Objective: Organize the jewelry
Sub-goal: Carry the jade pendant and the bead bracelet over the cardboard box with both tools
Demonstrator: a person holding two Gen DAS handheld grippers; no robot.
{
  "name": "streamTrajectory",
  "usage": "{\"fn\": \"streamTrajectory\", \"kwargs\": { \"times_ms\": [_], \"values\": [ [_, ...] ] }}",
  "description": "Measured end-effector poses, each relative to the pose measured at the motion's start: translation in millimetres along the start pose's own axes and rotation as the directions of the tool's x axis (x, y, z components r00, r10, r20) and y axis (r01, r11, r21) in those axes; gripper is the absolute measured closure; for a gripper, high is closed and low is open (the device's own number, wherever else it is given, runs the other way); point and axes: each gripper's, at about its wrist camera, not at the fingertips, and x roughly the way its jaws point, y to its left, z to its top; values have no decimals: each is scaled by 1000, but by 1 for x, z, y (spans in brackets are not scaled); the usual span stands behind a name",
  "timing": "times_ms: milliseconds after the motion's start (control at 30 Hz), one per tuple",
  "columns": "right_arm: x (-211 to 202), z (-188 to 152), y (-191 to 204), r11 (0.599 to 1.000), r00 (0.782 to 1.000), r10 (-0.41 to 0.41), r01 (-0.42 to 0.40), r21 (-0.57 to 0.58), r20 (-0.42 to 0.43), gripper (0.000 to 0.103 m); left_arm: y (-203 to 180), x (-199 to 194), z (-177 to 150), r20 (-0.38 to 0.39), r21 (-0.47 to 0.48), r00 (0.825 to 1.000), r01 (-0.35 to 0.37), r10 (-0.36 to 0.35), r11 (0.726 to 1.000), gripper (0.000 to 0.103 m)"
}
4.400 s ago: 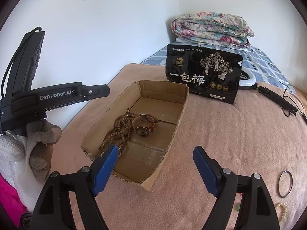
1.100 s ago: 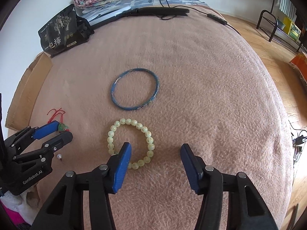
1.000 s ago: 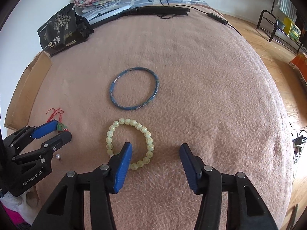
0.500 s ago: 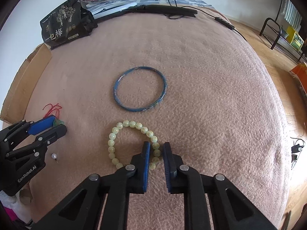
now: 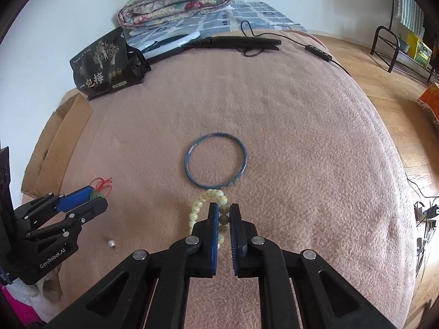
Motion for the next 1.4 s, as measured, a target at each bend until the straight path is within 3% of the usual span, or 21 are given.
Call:
{"fn": "streamTrajectory", "kwargs": {
  "times_ms": [667,933,1400],
  "values": [
    [-64,26,34,995,978,94,-100,22,187,98,43,-72,26,151,-95,988,52,-37,994,72],
    [-72,35,56,990,967,133,-139,11,217,98,67,-100,29,195,-121,981,43,-19,992,72],
    [-70,53,117,978,950,207,-198,-62,235,98,135,-161,27,302,-209,952,8,57,978,72]
  ]
}}
